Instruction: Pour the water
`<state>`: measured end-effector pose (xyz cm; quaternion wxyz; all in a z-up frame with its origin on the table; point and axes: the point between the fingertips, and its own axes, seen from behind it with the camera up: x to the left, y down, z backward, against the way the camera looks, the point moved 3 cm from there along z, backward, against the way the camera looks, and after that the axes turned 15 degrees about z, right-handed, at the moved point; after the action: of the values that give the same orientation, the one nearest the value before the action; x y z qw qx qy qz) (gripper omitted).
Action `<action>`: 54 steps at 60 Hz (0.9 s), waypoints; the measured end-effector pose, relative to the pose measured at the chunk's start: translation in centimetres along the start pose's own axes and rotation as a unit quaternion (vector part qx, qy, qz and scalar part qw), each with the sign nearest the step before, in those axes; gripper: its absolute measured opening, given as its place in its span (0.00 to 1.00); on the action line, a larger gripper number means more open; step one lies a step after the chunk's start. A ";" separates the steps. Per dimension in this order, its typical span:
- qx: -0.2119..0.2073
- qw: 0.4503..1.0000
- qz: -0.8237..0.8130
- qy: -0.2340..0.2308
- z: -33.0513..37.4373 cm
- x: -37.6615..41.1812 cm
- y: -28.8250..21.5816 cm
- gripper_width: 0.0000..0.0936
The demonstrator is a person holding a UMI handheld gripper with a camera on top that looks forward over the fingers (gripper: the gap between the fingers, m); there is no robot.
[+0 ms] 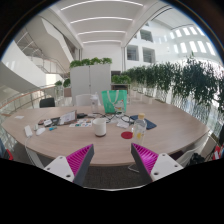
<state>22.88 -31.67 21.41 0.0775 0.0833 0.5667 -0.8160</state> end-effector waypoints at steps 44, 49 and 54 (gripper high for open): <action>-0.093 0.994 -0.003 0.061 -31.3 -12.1 5.4 0.53; -0.063 0.996 -0.014 0.069 -31.6 -12.1 5.5 0.48; -0.035 0.996 -0.017 0.083 -32.0 -12.3 5.7 0.42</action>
<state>37.69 -3.28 7.93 0.0192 0.1384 0.6011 -0.7869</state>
